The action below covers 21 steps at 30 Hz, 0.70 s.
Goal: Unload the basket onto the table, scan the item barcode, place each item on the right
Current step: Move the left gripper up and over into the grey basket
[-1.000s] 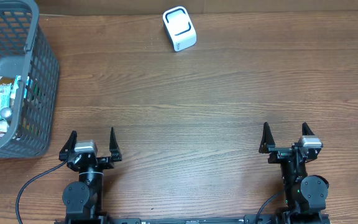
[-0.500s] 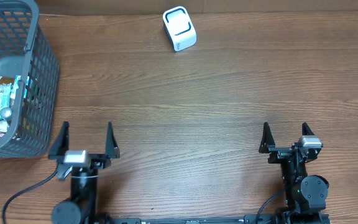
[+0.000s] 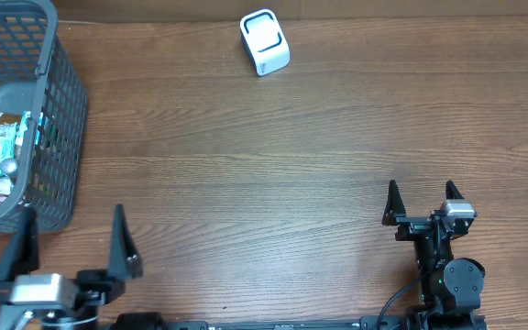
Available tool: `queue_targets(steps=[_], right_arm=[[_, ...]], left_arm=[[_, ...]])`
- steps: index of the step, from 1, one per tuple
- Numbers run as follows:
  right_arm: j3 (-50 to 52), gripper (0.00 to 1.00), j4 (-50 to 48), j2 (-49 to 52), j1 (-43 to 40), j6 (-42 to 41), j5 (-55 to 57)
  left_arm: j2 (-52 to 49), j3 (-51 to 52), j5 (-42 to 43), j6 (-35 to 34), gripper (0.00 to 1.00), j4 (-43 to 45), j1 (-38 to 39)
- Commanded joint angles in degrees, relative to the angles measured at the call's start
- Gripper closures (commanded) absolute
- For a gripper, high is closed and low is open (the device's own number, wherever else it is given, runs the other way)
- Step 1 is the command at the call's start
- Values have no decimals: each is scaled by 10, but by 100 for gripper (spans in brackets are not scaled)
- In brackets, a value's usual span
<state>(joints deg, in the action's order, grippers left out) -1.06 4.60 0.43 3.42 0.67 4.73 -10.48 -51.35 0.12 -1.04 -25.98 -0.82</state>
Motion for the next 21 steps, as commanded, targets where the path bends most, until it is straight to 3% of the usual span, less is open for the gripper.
queue_targets(steps=[1, 8, 12, 21], right_arm=[[6, 0, -2, -3, 2, 3, 3], [6, 0, -2, -3, 2, 3, 3], [6, 0, -2, -3, 2, 3, 3], [6, 0, -2, -3, 2, 3, 3]], left_arm=[[-97, -120, 29, 13, 0, -72, 2], [-312, -357, 95, 13, 0, -288, 2], [-421, -443, 99, 13, 1, -401, 2], [-573, -464, 110, -14, 1, -439, 1]])
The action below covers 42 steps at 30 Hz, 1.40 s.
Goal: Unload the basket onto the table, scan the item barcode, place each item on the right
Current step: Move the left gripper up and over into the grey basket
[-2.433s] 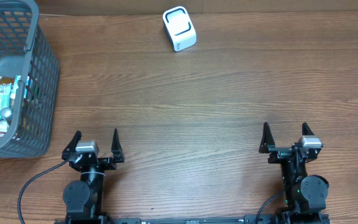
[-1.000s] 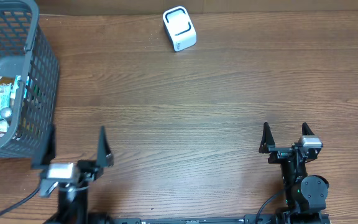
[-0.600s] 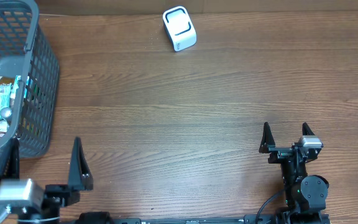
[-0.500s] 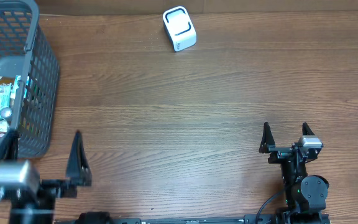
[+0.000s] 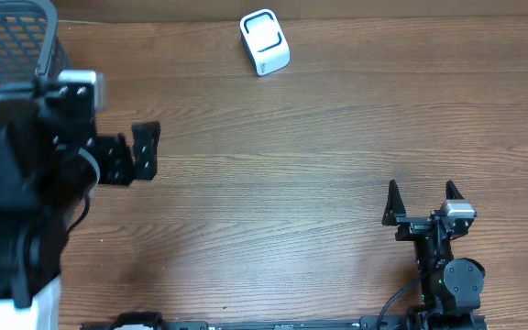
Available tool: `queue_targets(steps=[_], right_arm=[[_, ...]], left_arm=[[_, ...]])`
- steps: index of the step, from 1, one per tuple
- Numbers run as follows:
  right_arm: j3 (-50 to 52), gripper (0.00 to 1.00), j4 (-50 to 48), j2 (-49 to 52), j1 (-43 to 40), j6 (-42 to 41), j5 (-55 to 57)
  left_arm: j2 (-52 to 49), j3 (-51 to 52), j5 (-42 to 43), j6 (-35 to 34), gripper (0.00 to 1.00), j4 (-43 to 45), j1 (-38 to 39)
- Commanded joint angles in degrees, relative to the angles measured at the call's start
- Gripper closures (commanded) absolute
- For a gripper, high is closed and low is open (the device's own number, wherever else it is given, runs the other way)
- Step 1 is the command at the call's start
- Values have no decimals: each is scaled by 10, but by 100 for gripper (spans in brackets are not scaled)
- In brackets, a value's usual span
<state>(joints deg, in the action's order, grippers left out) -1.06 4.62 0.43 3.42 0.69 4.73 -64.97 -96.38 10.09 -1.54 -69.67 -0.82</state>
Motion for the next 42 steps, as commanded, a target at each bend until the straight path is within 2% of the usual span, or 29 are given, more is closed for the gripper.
queue_targets(steps=[1, 4, 6, 9, 11, 16, 22, 28, 35, 42], right_arm=[[6, 0, -2, -3, 2, 2, 3], [6, 0, -2, -3, 2, 2, 3], [6, 0, -2, -3, 2, 2, 3], [6, 0, -2, -3, 2, 3, 3], [6, 0, -2, -3, 2, 2, 3], [6, 0, -2, -3, 2, 2, 3], [6, 0, -2, -3, 2, 2, 3], [6, 0, -2, -3, 2, 2, 3], [6, 0, -2, -3, 2, 2, 3], [6, 0, -2, -3, 2, 2, 3]], left_arm=[[-37, -14, 7, -2, 1, -1, 1], [-62, -14, -36, -2, 0, 12, 1], [-76, -14, -90, -21, 11, 18, -1], [-93, -14, -165, -62, 18, 16, -16], [-101, -14, -184, -78, 14, 11, -40], [-118, -14, -171, -94, 7, 5, -121], [-128, -14, -114, -94, 4, 16, -223], [-143, -14, -111, -94, 6, 30, -293], [-203, -12, -119, -92, 15, 26, -341], [-269, -12, -120, -78, 15, 28, -374]])
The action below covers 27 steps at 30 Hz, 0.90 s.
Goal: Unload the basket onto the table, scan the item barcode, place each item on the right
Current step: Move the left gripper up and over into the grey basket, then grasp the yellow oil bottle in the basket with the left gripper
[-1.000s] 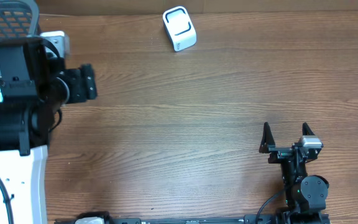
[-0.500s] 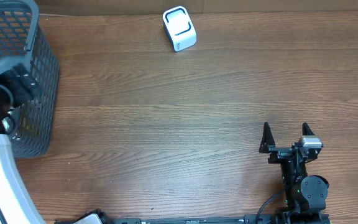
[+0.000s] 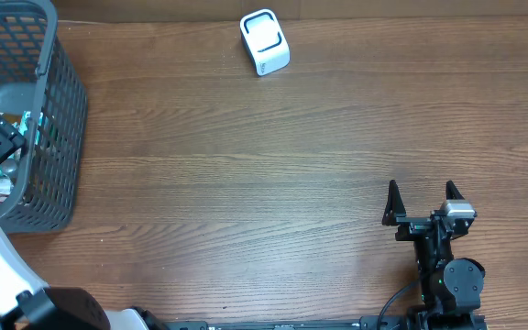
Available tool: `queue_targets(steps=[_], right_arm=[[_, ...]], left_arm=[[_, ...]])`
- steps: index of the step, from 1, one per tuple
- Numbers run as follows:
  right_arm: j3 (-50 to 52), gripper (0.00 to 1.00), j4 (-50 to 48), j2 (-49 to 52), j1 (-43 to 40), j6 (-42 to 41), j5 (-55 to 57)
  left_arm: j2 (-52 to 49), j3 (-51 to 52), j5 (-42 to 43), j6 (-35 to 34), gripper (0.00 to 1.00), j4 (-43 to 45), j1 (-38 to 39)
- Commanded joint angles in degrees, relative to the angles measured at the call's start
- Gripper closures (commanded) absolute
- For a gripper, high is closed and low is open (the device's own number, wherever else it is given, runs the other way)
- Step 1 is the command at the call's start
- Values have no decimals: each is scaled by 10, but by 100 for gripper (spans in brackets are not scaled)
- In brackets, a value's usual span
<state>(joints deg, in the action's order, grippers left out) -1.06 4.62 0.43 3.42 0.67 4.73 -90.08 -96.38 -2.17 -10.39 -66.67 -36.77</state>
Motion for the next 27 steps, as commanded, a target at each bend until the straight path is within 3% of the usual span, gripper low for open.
queue_targets(steps=[1, 27], right_arm=[[6, 0, -2, -3, 2, 3, 3], [6, 0, -2, -3, 2, 3, 3]], left_arm=[[-26, -12, 3, 14, 15, -4, -16], [-183, -12, 5, 47, 32, -17, -19]])
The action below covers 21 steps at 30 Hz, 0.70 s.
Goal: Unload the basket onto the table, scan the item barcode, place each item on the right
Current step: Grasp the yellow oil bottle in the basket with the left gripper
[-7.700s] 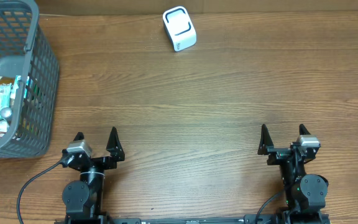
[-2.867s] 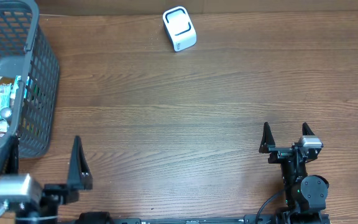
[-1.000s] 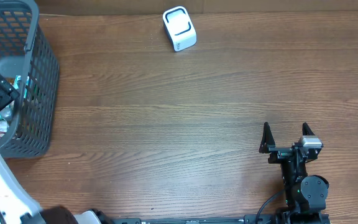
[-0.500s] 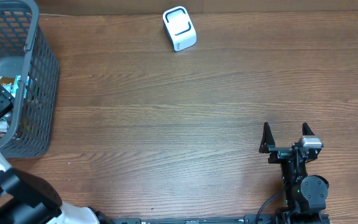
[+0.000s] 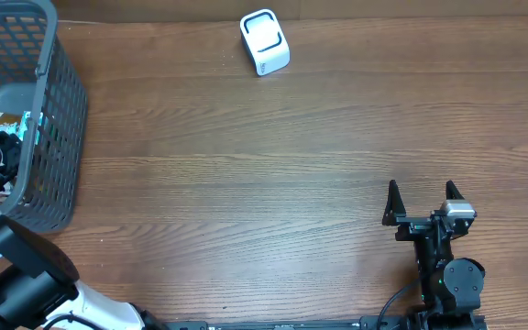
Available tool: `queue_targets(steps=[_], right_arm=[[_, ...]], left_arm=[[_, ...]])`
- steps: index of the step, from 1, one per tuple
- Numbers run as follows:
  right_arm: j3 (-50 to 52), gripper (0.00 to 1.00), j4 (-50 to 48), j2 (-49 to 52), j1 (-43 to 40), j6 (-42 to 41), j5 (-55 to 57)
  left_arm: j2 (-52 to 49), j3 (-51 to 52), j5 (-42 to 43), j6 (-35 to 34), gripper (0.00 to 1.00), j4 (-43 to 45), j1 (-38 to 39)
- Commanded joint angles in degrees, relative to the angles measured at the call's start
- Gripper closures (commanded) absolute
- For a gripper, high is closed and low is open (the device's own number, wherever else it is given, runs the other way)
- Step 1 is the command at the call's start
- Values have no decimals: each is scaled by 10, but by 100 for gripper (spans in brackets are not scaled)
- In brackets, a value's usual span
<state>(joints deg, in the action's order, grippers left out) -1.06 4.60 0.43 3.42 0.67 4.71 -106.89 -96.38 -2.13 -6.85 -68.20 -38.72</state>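
Observation:
A grey mesh basket (image 5: 62, 110) stands at the table's left edge, and packaged items (image 5: 27, 124) with teal and white wrapping show inside it. My left gripper (image 5: 0, 154) is down in the basket among those items, its fingers too hidden to read. A white barcode scanner (image 5: 264, 41) sits at the far middle of the table. At the near right my right gripper (image 5: 420, 200) stands open, fingers pointing away, holding nothing.
The left arm's white and black links (image 5: 16, 275) fill the near left corner beside the basket. Brown wooden tabletop (image 5: 264, 183) stretches between basket, scanner and right arm.
My left gripper sits slightly lower in the basket, and more of the arm's black link shows at the near left. The right arm and scanner have not moved.
At first my left gripper stood open at the near left, outside the basket. Then the arm was raised high beside the basket. Later its gripper was inside the basket over the packets, and it is still in there now. The right arm has stayed put throughout.

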Motion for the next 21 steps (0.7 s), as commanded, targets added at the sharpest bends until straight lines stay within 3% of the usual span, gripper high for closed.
queue_targets(steps=[1, 8, 12, 17, 21], right_arm=[[6, 0, -2, -3, 2, 3, 3], [6, 0, -2, -3, 2, 3, 4], [6, 0, -2, -3, 2, 3, 3], [6, 0, -2, -3, 2, 3, 3], [6, 0, -2, -3, 2, 3, 3]], left_arm=[[-18, -12, 5, 11, 32, -1, 0], [-25, -12, 5, 11, 39, 8, 1], [-25, -12, 7, 10, 54, 9, 1], [-25, -12, 7, 1, 59, 14, 1], [-25, -12, 7, -16, 69, 24, 1]])
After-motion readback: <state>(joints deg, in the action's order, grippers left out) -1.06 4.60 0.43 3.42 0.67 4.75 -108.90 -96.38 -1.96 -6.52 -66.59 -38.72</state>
